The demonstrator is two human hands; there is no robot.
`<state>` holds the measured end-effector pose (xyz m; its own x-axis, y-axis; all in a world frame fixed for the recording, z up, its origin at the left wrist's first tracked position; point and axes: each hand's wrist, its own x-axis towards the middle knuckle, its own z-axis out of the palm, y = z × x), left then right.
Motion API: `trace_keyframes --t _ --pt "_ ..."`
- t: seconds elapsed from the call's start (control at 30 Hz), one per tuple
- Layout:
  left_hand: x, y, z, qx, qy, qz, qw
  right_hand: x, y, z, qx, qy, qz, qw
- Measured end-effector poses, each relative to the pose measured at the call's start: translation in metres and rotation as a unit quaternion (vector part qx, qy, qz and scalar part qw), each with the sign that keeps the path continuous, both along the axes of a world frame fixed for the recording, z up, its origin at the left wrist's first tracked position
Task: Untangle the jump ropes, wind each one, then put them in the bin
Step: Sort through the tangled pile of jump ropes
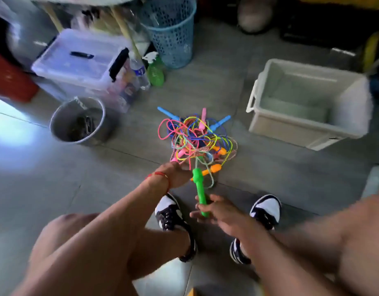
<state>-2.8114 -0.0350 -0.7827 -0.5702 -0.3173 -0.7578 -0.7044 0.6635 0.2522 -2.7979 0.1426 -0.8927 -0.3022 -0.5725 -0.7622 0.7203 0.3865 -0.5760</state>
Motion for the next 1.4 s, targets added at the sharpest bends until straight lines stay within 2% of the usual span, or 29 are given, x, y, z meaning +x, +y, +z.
trace_keyframes --t 0.1,0.17,0.2,0.27,0.33,0.4,0.43,0.53,0.63,0.7,0.77,0.83,0.87,0.9,0.93,0.97,1.0,1.07,1.13,1.23,1.3,1.4 --pt "0.027 0.033 0.012 0.144 0.079 0.191 0.968 0.023 0.024 0.052 -0.018 0.093 0.092 0.991" --pt "0.041 0.045 0.024 0.243 0.117 0.246 0.931 0.030 0.040 0.077 -0.017 0.155 0.139 0.978" --pt "0.046 0.044 0.032 0.245 0.142 0.226 0.932 0.030 0.046 0.087 -0.018 0.186 0.162 0.969" --pt "0.049 0.037 0.045 0.167 0.163 0.137 0.963 0.023 0.053 0.104 -0.011 0.257 0.184 0.949" --pt "0.051 0.028 0.058 0.075 0.179 0.025 0.981 0.004 0.052 0.113 0.029 0.337 0.156 0.928" --pt "0.055 0.022 0.081 -0.020 0.210 -0.104 0.972 -0.020 0.044 0.120 0.023 0.434 0.121 0.893" --pt "0.057 0.021 0.092 -0.016 0.254 -0.122 0.959 -0.033 0.036 0.123 0.004 0.468 0.124 0.875" --pt "0.061 0.014 0.126 0.090 0.373 -0.109 0.917 -0.063 0.006 0.129 -0.032 0.523 0.223 0.822" --pt "0.053 -0.010 0.141 0.162 0.456 0.013 0.875 -0.101 -0.012 0.129 0.000 0.545 0.325 0.773" --pt "0.042 -0.032 0.141 0.177 0.502 0.155 0.832 -0.140 -0.014 0.130 0.104 0.551 0.393 0.729" --pt "0.034 -0.055 0.123 0.174 0.501 0.277 0.802 -0.181 -0.015 0.141 0.173 0.561 0.450 0.672" --pt "0.033 -0.075 0.093 0.177 0.462 0.379 0.782 -0.211 -0.022 0.167 0.143 0.556 0.449 0.685" --pt "0.034 -0.084 0.077 0.168 0.427 0.415 0.786 -0.218 -0.026 0.184 0.097 0.556 0.424 0.708" --pt "0.033 -0.088 0.065 0.131 0.379 0.422 0.813 -0.220 -0.029 0.198 0.050 0.547 0.371 0.749" --pt "0.030 -0.090 0.054 0.087 0.330 0.398 0.851 -0.219 -0.031 0.208 0.006 0.529 0.304 0.792" --pt "0.025 -0.087 0.049 0.050 0.292 0.356 0.886 -0.214 -0.034 0.217 -0.024 0.529 0.254 0.809" --pt "0.019 -0.081 0.047 0.031 0.283 0.309 0.907 -0.208 -0.039 0.222 -0.026 0.558 0.241 0.793" --pt "0.004 -0.066 0.047 0.009 0.319 0.203 0.926 -0.194 -0.054 0.226 0.000 0.628 0.303 0.717" --pt "-0.006 -0.047 0.056 0.030 0.369 0.134 0.919 -0.180 -0.069 0.227 0.019 0.643 0.383 0.663" --pt "-0.017 -0.031 0.064 0.092 0.432 0.150 0.884 -0.173 -0.081 0.223 0.073 0.644 0.458 0.609" --pt "-0.018 -0.030 0.063 0.104 0.468 0.132 0.868 -0.175 -0.079 0.228 0.078 0.641 0.472 0.600" --pt "-0.012 -0.037 0.054 -0.003 0.486 0.006 0.874 -0.177 -0.069 0.232 0.052 0.642 0.487 0.590"
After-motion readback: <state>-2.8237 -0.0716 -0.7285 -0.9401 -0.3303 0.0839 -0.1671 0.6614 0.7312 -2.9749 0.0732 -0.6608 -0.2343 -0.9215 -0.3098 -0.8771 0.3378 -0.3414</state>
